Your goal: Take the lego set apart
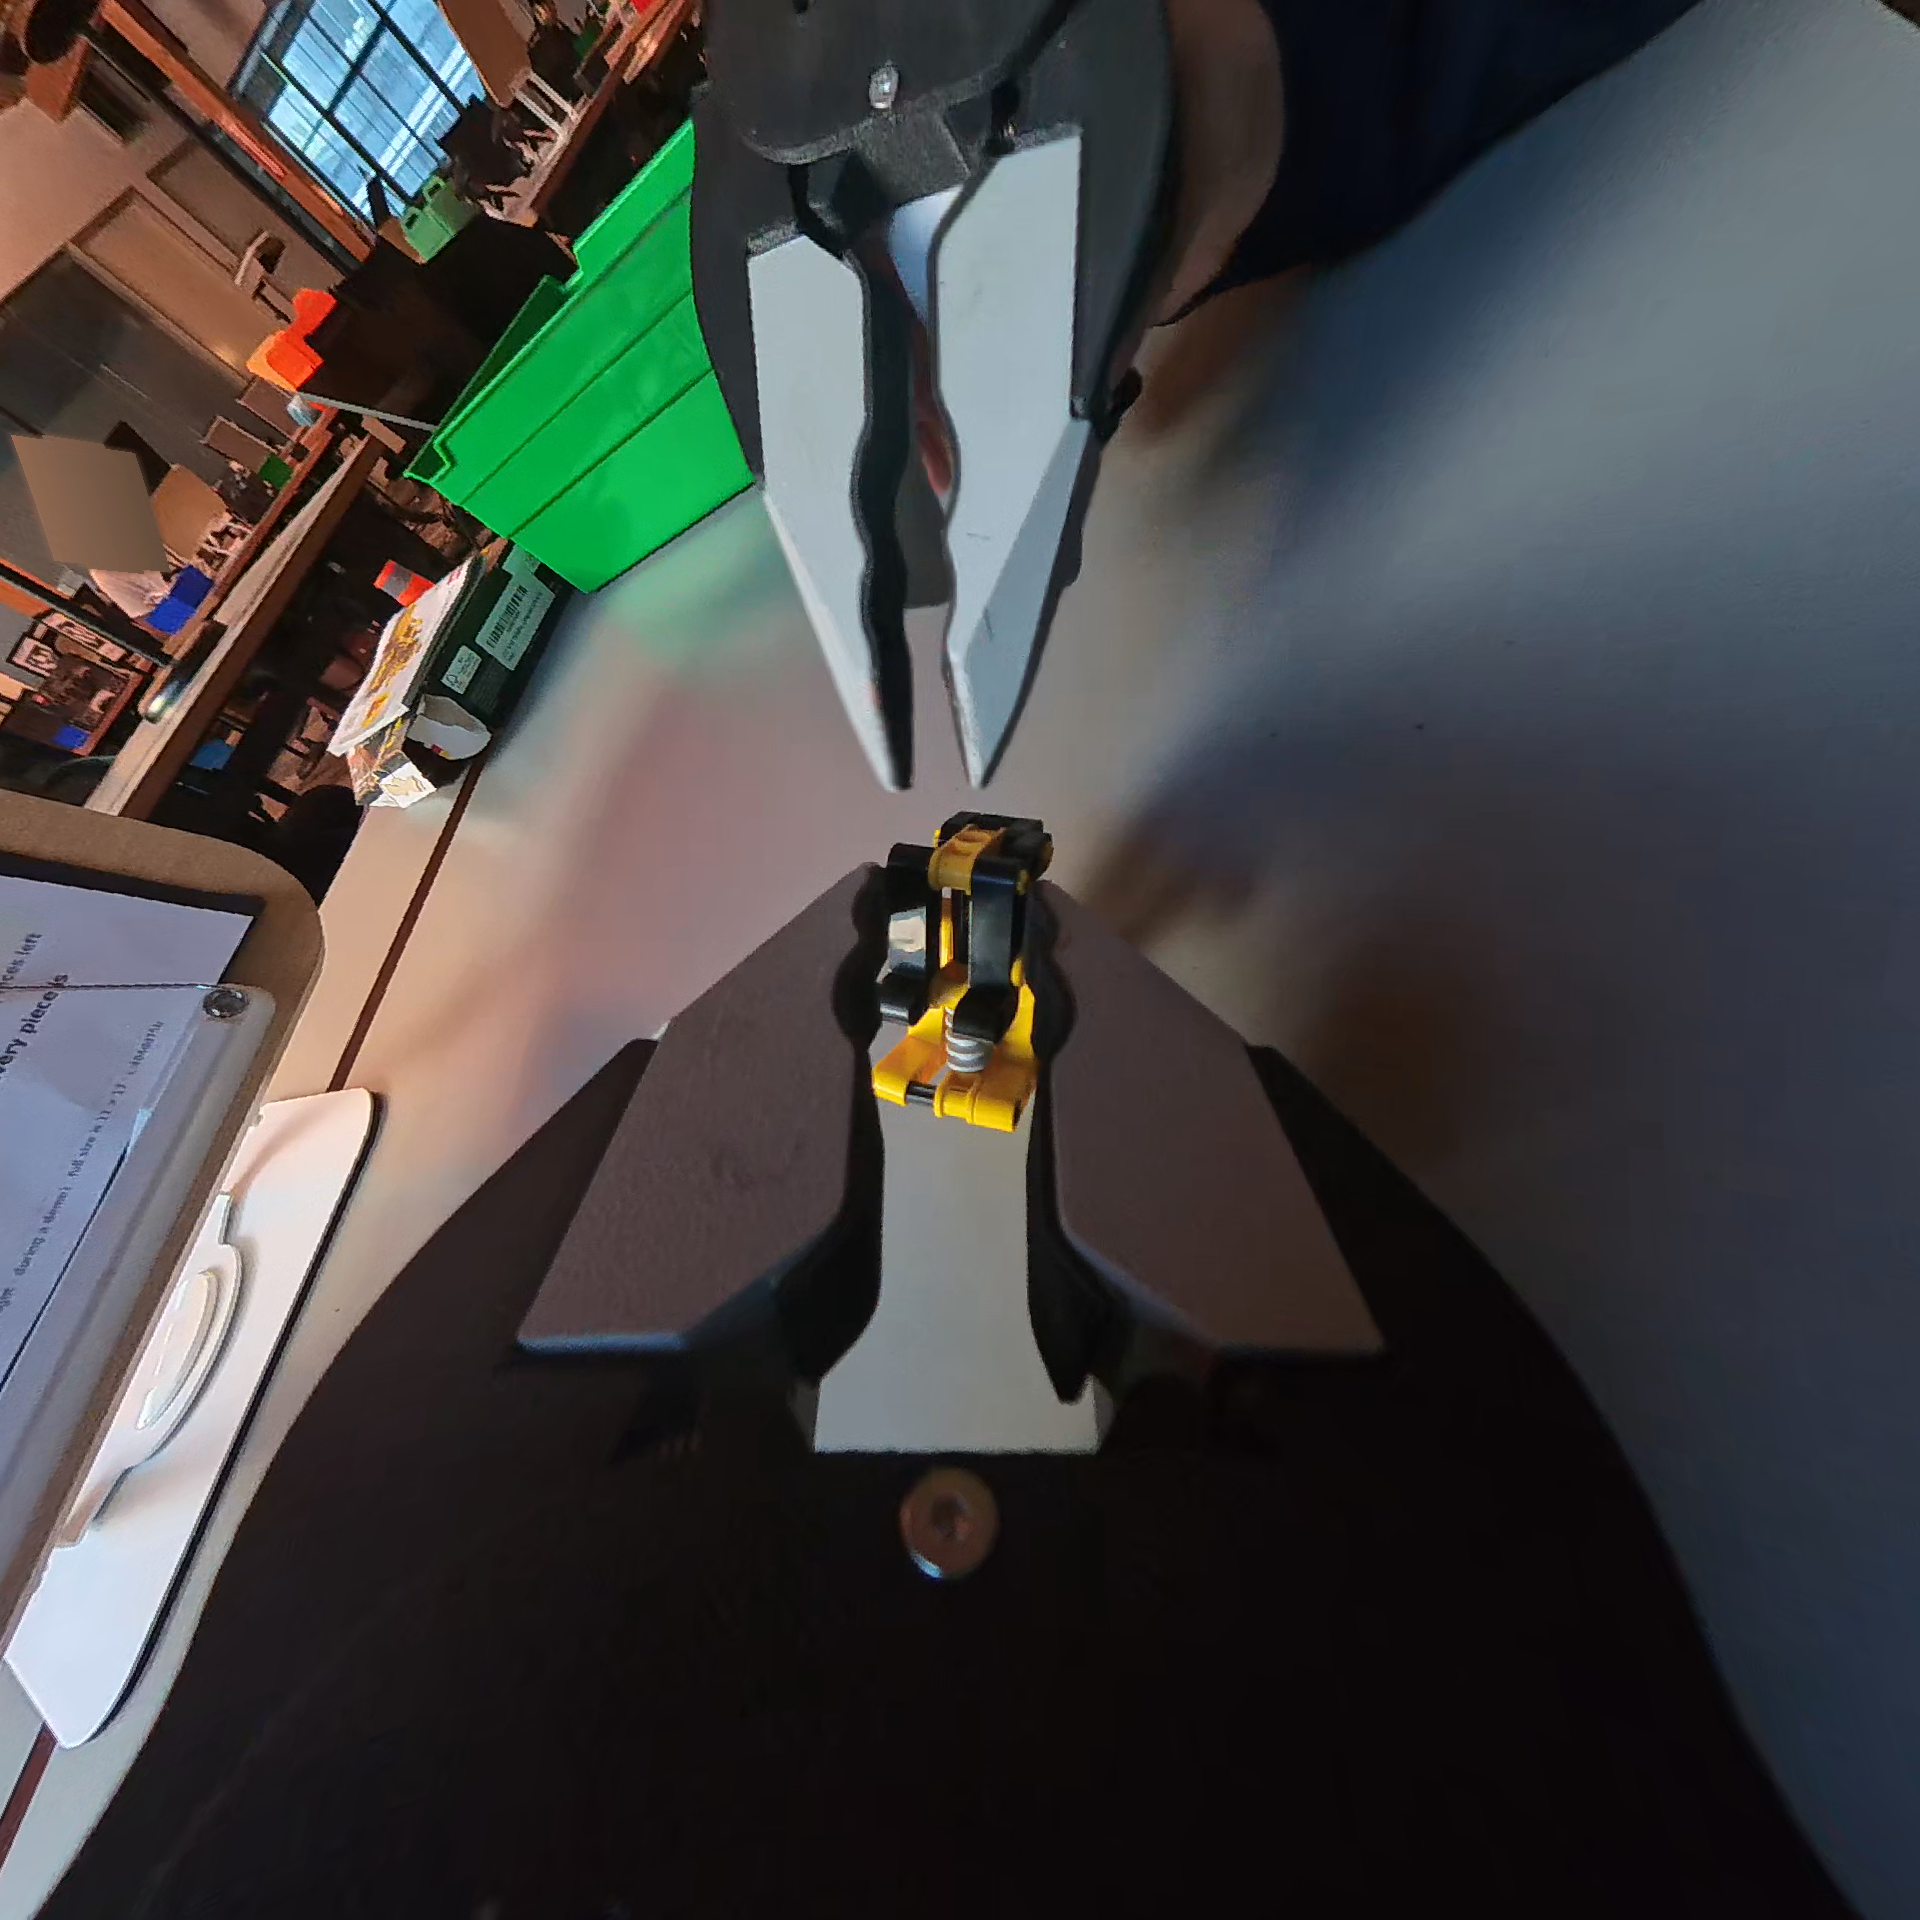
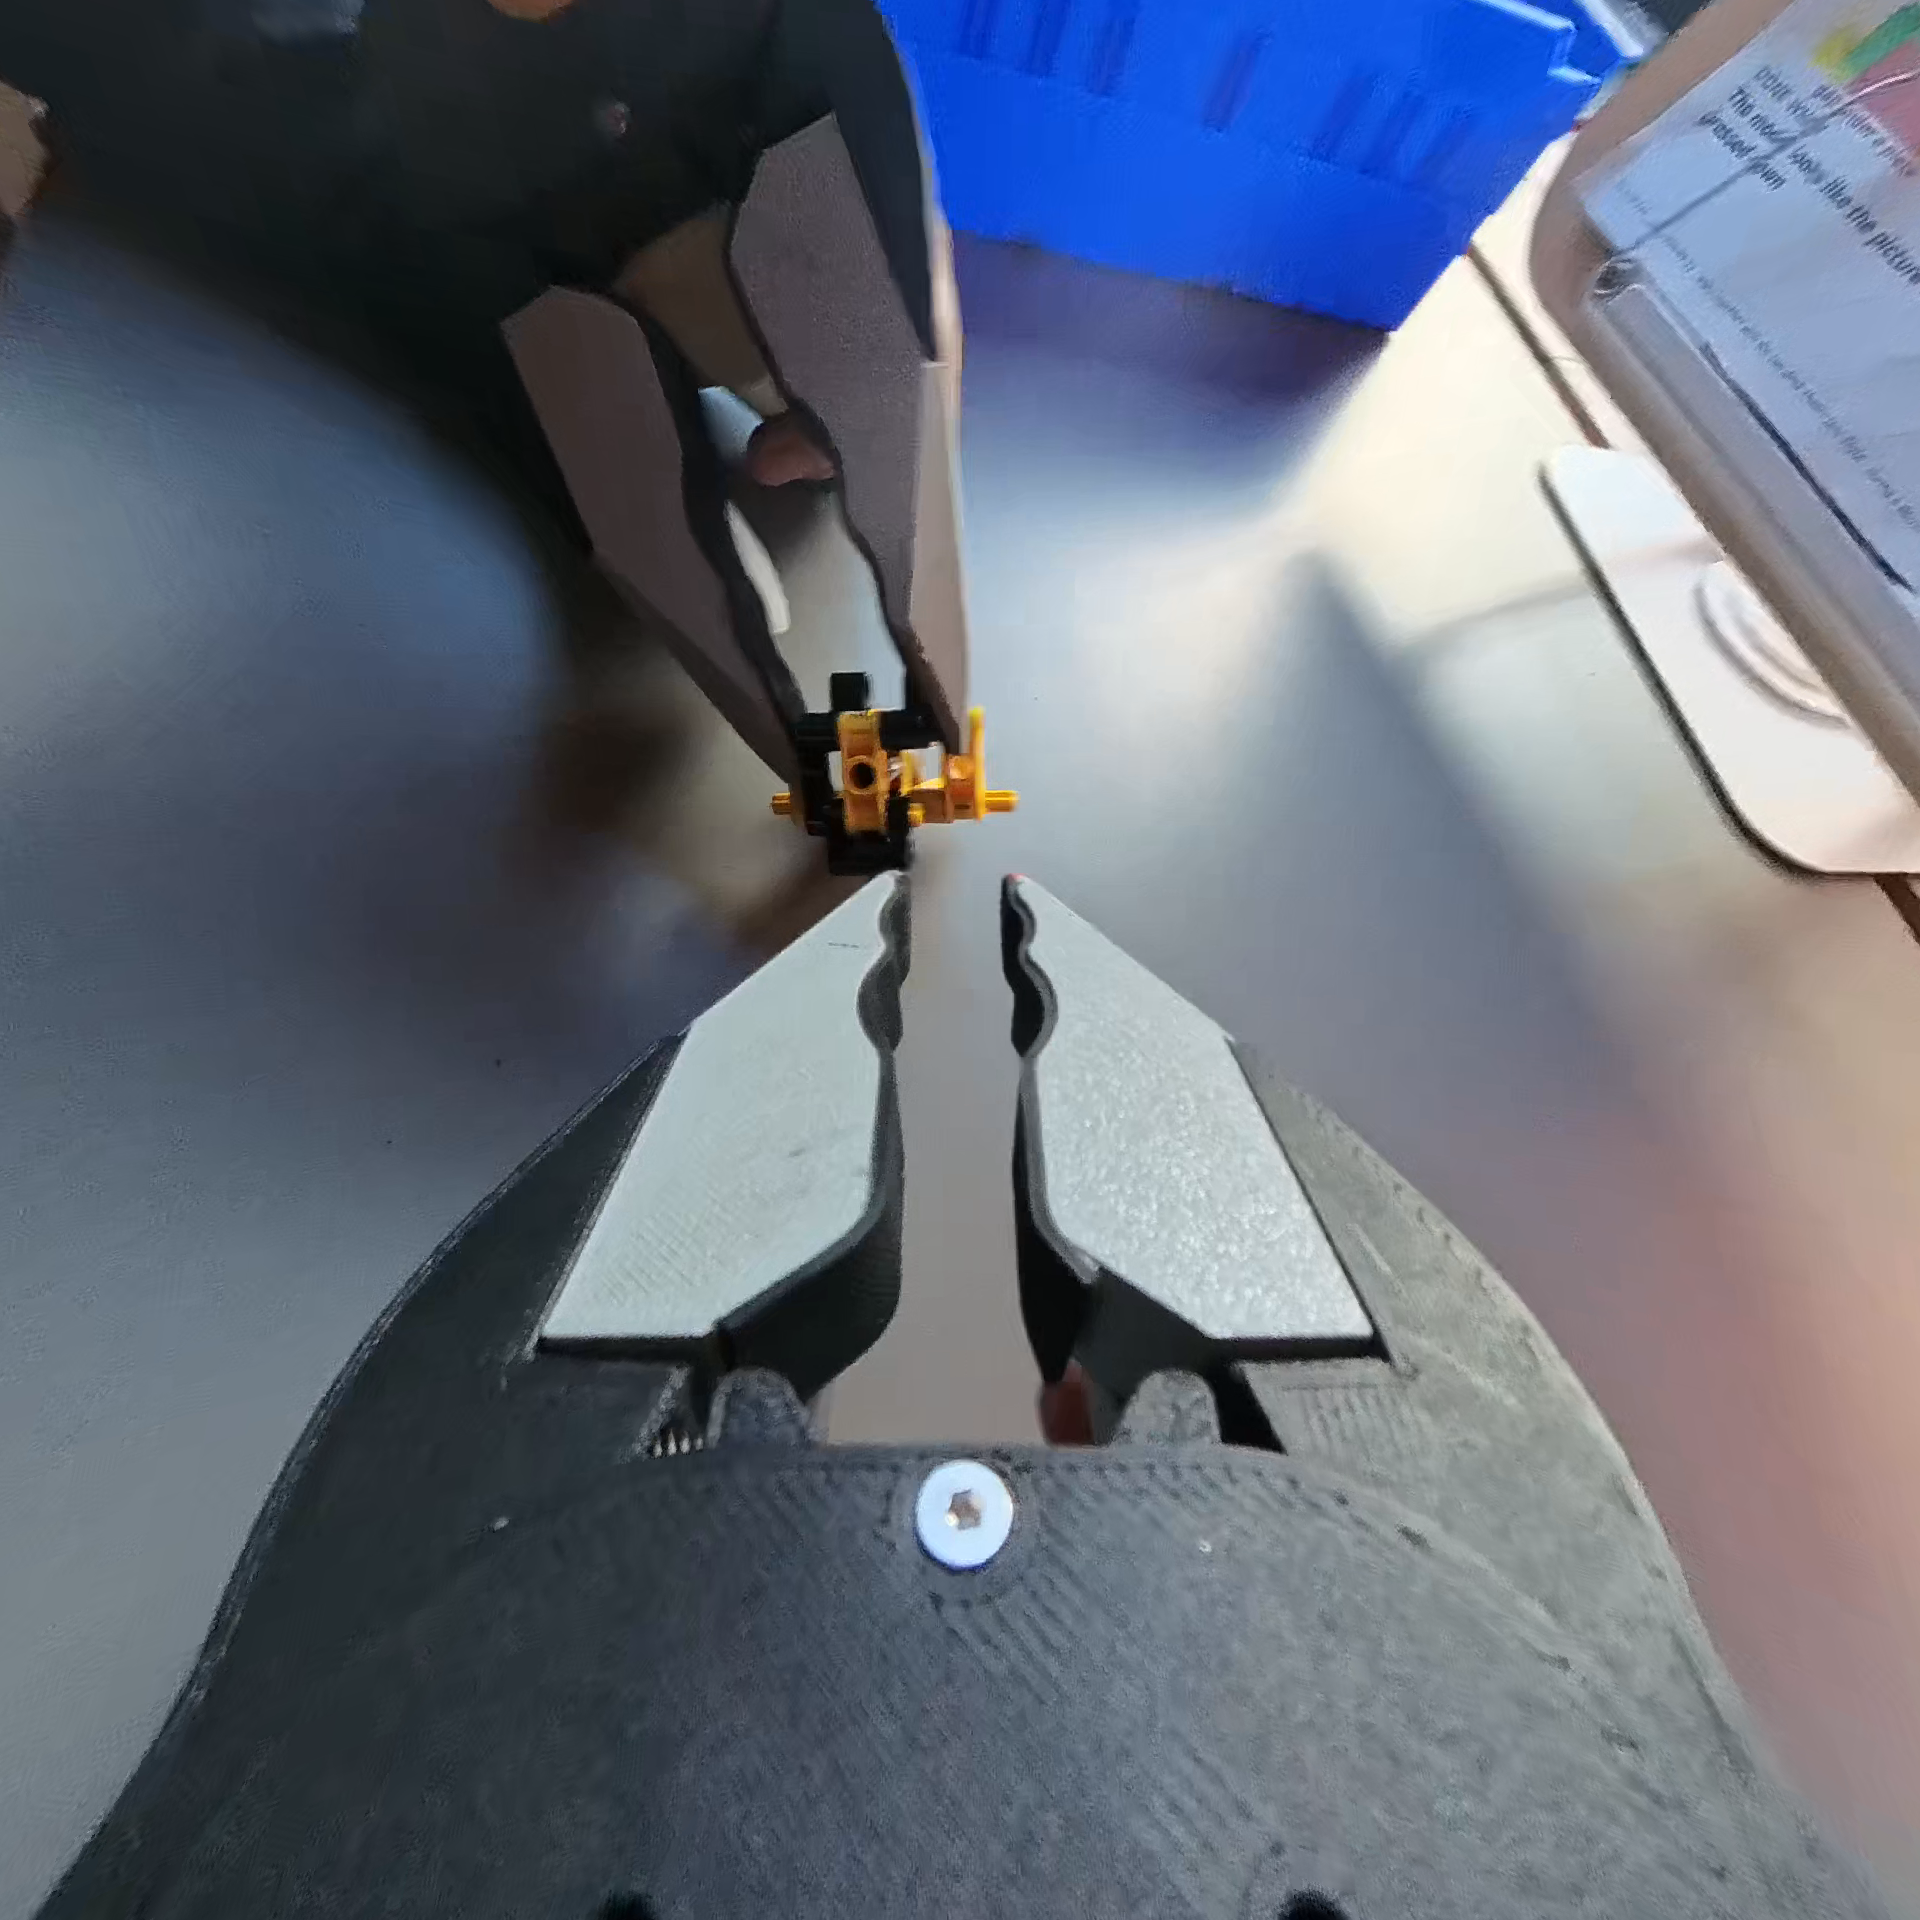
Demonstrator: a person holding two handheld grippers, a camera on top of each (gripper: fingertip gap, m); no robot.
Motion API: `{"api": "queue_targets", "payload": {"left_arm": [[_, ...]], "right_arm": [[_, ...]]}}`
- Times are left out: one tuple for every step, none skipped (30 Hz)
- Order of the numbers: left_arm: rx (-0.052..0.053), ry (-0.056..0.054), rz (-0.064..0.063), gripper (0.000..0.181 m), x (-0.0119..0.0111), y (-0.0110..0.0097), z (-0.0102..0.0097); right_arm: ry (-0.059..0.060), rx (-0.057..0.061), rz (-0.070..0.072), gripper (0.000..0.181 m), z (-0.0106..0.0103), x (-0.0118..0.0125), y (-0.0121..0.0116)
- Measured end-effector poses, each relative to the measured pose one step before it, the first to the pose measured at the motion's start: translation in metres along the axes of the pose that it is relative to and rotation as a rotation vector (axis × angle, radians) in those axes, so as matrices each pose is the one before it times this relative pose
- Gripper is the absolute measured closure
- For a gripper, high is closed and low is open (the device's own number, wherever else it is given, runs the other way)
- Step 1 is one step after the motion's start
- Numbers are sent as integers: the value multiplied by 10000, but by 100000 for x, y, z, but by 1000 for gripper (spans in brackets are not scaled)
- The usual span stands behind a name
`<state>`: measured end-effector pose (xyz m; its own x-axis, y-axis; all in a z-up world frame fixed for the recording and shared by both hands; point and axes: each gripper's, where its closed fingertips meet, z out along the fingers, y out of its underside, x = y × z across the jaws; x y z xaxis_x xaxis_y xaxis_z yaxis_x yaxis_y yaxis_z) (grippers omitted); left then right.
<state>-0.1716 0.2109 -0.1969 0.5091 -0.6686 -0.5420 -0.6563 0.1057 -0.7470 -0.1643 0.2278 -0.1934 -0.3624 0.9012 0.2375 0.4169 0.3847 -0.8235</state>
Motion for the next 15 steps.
{"api": "queue_targets", "payload": {"left_arm": [[29,18,22,158,39,-39,-22],[6,-18,48,158,20,-13,-19],[2,-21,50,158,29,-5,4],[1,-10,20,158,8,-11,-6],[-1,-7,-5,158,-23,2,-3],[-14,-14,-24,158,-39,15,-1],[-26,-6,4,158,-8,38,-1],[-46,-28,33,158,-1,49,38],[18,30,69,158,104,-29,17],[47,21,61,158,79,-69,-19],[43,29,33,158,57,-67,-15],[-8,-21,-6,158,-27,5,8],[-5,-41,-28,158,-80,-5,2],[-21,11,-26,158,-16,37,20],[8,18,-31,158,-11,-16,-4]], "right_arm": [[190,80,40,166,-116,297,-183],[87,35,-65,165,5,78,-136],[0,-12,-61,160,142,-144,-71],[-152,-51,-29,157,204,-402,4],[-255,-55,-6,159,213,-548,40],[-102,-54,22,162,194,-247,97],[8,-38,-9,164,121,-20,94],[70,52,4,167,-2,97,-97],[30,112,-5,175,-116,83,-194],[-35,103,6,181,-137,-7,-183],[-64,79,20,181,-77,-32,-119],[-89,-86,19,181,23,-91,167],[-25,-95,-30,181,74,-47,218],[-4,30,6,174,8,5,-6],[-129,30,113,171,-3,-102,-34]]}}
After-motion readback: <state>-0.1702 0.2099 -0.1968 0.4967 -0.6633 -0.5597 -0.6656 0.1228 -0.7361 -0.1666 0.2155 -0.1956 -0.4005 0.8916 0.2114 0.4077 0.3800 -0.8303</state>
